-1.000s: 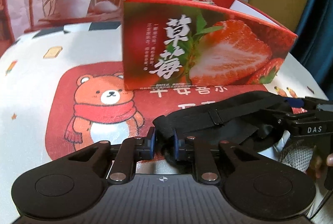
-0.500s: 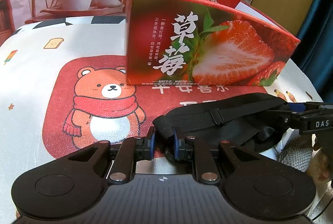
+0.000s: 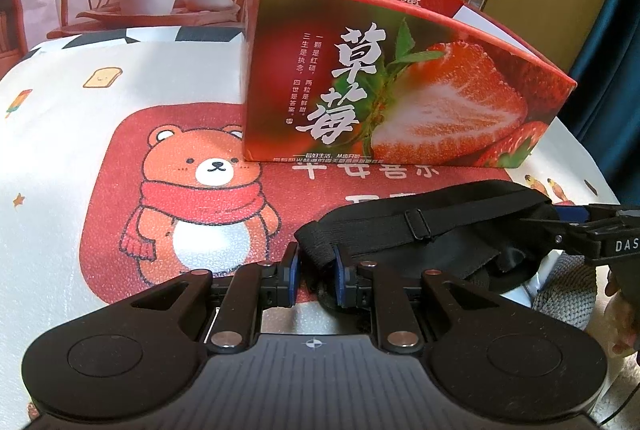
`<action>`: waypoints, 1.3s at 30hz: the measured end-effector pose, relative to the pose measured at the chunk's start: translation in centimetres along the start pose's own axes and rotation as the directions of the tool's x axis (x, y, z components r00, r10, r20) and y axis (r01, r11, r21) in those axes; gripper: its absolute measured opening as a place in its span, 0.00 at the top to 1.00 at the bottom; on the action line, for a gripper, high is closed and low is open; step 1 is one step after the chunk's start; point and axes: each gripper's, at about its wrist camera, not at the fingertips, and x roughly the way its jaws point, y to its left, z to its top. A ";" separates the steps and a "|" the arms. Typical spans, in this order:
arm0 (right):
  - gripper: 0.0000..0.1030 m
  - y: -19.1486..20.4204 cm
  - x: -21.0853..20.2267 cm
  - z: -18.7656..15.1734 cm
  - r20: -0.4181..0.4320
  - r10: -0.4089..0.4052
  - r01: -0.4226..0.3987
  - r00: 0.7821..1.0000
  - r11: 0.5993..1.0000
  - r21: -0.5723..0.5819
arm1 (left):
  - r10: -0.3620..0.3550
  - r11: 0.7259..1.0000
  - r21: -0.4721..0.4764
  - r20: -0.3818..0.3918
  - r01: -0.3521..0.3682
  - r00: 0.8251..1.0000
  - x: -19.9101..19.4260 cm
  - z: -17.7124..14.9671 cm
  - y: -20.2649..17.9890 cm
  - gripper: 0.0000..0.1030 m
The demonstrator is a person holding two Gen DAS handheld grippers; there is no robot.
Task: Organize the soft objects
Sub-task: 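Close both grippers on the black eye mask strap, then lift the black eye mask with both grippers and carry it into the box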
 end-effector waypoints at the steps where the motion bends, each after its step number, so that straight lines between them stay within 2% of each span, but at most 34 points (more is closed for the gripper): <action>1: 0.00 -0.1 -0.1 -0.1 0.002 0.004 -0.004 1.000 1.000 0.002 | 0.000 1.000 0.001 0.000 0.000 1.000 0.0 0.0 0.0 0.81; 9: 0.01 -0.5 -0.5 -0.5 0.009 0.030 -0.030 1.000 1.000 0.005 | -0.001 1.000 0.001 0.002 0.001 1.000 0.0 0.0 0.0 0.81; 12: 0.04 -0.5 -0.3 -0.1 0.005 0.040 -0.040 0.999 0.999 -0.003 | 0.000 1.000 0.003 0.004 0.000 1.000 0.0 -0.1 0.0 0.81; 14: 0.10 -0.4 -0.2 0.3 0.001 0.049 -0.049 0.999 0.999 -0.001 | 0.000 1.000 0.005 0.004 0.000 1.000 0.0 -0.1 0.0 0.81; 16: 0.23 -0.3 0.2 0.8 -0.005 0.059 -0.059 0.998 0.998 0.002 | 0.000 1.000 0.004 0.005 0.000 1.000 0.0 -0.1 0.0 0.81; 20: 0.35 -0.1 0.8 1.8 -0.018 0.060 -0.060 0.998 0.998 -0.001 | 0.000 1.000 0.008 0.005 0.000 1.000 0.0 0.0 -0.1 0.81; 21: 0.42 0.0 0.8 2.0 -0.018 0.049 -0.049 0.999 0.999 -0.007 | 0.000 1.000 0.008 0.004 0.000 1.000 0.0 0.0 -0.1 0.81; 22: 0.55 0.1 0.8 2.1 -0.015 0.029 -0.030 0.999 0.999 -0.018 | -0.001 1.000 0.009 0.002 0.001 1.000 0.0 0.0 -0.1 0.81; 25: 0.74 0.2 0.5 2.4 -0.004 -0.006 0.006 1.000 0.999 -0.039 | 0.003 1.000 0.019 -0.009 -0.003 1.000 0.0 0.4 -0.3 0.82; 27: 0.81 0.1 -0.1 2.5 0.012 -0.003 0.004 1.000 0.999 -0.039 | 0.006 1.000 0.024 0.000 -0.006 1.000 -0.3 0.5 -0.5 0.84; 31: 0.87 -0.1 -1.6 3.0 0.055 0.030 -0.028 0.998 0.999 -0.027 | 0.007 0.999 0.032 0.071 -0.009 0.997 -1.8 1.3 -0.8 0.85; 32: 0.88 0.0 -1.9 3.1 0.065 0.044 -0.042 0.997 0.999 -0.028 | 0.008 0.999 0.036 0.093 -0.012 0.996 -2.3 1.7 -0.8 0.90; 35: 0.90 0.7 -2.7 3.6 0.091 0.074 -0.070 0.993 0.996 -0.051 | 0.010 0.999 0.043 0.146 -0.016 0.989 -3.7 2.4 -1.1 0.90; 39: 0.91 1.5 -3.9 4.4 0.128 0.109 -0.100 0.986 0.992 -0.076 | 0.012 0.999 0.044 0.177 -0.020 0.984 -4.7 3.0 -1.4 0.90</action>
